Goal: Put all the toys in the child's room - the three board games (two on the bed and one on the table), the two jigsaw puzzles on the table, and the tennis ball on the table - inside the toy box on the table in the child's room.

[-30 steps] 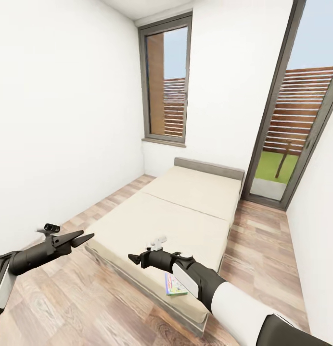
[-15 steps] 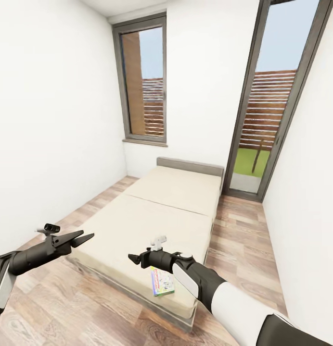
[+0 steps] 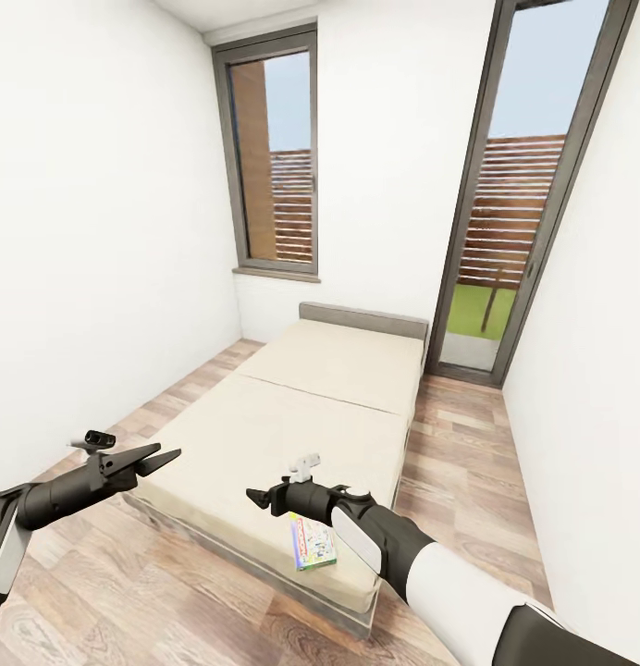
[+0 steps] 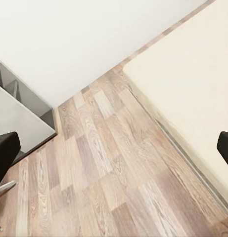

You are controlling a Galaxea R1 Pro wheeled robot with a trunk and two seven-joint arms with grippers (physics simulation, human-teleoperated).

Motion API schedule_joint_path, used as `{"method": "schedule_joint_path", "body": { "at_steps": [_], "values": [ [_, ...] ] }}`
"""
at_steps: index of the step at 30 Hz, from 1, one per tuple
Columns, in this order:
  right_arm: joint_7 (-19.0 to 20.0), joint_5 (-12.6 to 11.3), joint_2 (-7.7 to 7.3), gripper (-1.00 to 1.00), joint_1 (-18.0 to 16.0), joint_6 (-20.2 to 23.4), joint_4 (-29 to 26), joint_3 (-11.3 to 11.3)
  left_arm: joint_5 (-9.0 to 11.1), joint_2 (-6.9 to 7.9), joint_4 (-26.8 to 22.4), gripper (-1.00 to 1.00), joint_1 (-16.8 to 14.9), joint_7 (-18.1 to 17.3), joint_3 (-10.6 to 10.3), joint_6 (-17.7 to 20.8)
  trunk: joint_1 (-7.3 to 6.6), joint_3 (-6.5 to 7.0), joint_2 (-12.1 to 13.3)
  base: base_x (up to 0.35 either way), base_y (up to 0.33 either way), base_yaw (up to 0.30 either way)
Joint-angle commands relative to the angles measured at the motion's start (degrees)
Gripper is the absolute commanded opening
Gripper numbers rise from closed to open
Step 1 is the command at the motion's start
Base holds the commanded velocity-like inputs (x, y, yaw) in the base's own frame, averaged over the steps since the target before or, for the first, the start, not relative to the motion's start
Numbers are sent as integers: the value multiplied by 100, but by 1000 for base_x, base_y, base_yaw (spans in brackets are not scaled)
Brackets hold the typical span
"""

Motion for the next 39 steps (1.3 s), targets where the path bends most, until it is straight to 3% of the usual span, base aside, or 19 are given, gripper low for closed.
{"method": "schedule_joint_path", "body": {
  "at_steps": [1, 12, 28, 39],
  "values": [
    [7, -51, 0, 100, -9, 21, 2, 13, -5, 2, -1, 100, -4, -23, 0, 61, 4, -13, -13, 0, 6, 0],
    [7, -51, 0, 100, -9, 21, 2, 13, -4, 2, -1, 100, -4, -23, 0, 61, 4, -13, -13, 0, 80, -31],
    [7, -59, 0, 100, -8, 30, 2, 13, -9, 2, -1, 100, -4, -23, 0, 61, 4, -13, -13, 0, 14, -263],
    [7, -59, 0, 100, -8, 30, 2, 13, -12, 2, -1, 100, -4, -17, 0, 61, 4, -13, -13, 0, 137, -279]
  ]
}}
